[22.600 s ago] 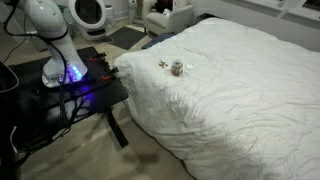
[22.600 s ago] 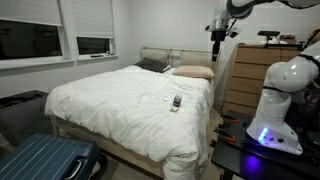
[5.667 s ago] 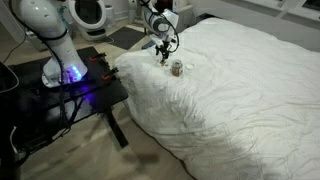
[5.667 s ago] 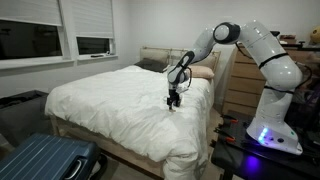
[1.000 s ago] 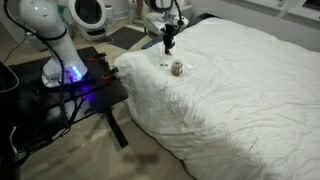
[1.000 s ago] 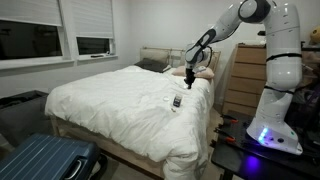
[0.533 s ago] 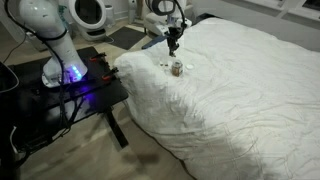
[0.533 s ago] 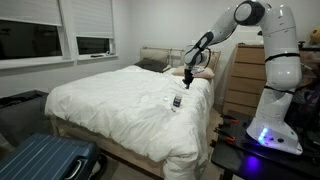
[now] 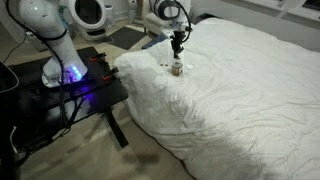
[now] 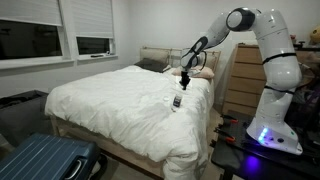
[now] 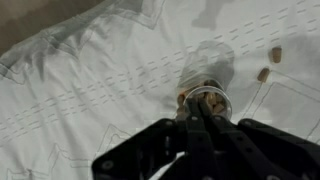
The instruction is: Take the objects from the bed and put them in the bottle
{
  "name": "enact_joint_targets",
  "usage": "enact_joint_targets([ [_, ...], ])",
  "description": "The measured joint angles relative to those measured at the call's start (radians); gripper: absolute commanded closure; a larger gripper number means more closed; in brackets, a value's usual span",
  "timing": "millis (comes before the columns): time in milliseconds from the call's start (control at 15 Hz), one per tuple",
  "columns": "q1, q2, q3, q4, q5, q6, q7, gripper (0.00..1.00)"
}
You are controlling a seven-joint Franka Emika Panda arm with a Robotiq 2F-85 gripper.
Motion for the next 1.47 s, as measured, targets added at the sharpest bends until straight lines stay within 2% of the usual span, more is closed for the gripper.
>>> enact_joint_targets([
  [733,-0.007,0.141,0.047,0.138,0.000,-0.001,-0.004,0.99],
  [1200,-0.011,0.192,0.062,0.169,0.002,-0.002,-0.004,0.99],
  [1267,-0.014,0.196,0.062,0.170,0.002,-0.003,-0.004,0.71],
  [1333,-0.016,0.199,0.062,0.170,0.002,-0.003,-0.004,0.70],
  [1467,-0.022,0.202,0.062,0.170,0.002,-0.003,-0.004,0.56],
])
